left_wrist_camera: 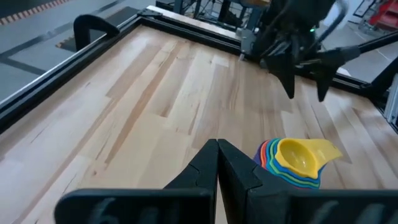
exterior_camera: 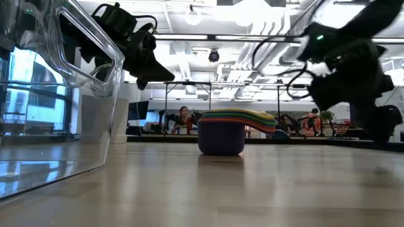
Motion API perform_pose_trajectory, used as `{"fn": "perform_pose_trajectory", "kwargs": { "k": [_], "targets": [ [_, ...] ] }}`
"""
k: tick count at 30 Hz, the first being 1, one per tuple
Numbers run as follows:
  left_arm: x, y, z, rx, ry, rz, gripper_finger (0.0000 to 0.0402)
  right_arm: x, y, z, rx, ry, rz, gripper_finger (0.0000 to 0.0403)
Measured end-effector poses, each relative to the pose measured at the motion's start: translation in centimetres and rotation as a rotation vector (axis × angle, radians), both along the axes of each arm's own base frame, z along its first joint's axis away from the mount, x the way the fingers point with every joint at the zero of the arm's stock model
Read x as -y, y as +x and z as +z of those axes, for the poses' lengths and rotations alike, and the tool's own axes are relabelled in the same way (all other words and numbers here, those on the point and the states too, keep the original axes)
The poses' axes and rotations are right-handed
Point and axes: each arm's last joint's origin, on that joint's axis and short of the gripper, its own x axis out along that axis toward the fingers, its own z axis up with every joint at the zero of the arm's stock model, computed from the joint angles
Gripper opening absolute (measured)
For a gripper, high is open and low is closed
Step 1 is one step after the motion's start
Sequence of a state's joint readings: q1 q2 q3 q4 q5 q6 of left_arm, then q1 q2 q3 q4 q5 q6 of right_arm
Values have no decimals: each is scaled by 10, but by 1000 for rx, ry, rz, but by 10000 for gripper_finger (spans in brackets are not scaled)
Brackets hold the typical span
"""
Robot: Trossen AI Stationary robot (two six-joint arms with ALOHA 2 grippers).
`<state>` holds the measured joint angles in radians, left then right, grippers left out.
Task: Nest measuring cups in basket
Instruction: Put the nested measuring cups into the transparent bin
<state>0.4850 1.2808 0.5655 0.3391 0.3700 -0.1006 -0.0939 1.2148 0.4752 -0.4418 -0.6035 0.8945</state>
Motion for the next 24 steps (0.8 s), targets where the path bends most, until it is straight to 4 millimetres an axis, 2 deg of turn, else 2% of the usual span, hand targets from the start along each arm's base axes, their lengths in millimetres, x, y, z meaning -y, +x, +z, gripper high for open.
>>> {"fn": "perform_pose_trajectory", "kwargs": {
  "k": [3,7,10,13,16,24],
  "targets": [
    [0,0,0,-2,1,4,0,-5,-10,2,150,-16,-74,320],
    [0,0,0,-4,5,18,0,-7,-13,7,398,-61,-247,321],
    [-1,0,-1,-13,15,52,0,-4,-15,1,489,-111,-383,321],
    [-2,0,-1,-17,18,63,0,-2,-14,-3,537,-150,-422,321],
    [-1,1,1,-4,24,58,0,0,-13,-10,514,-178,-415,321],
    [7,4,0,-11,-6,35,0,1,9,-20,560,-210,-344,321]
  ]
}}
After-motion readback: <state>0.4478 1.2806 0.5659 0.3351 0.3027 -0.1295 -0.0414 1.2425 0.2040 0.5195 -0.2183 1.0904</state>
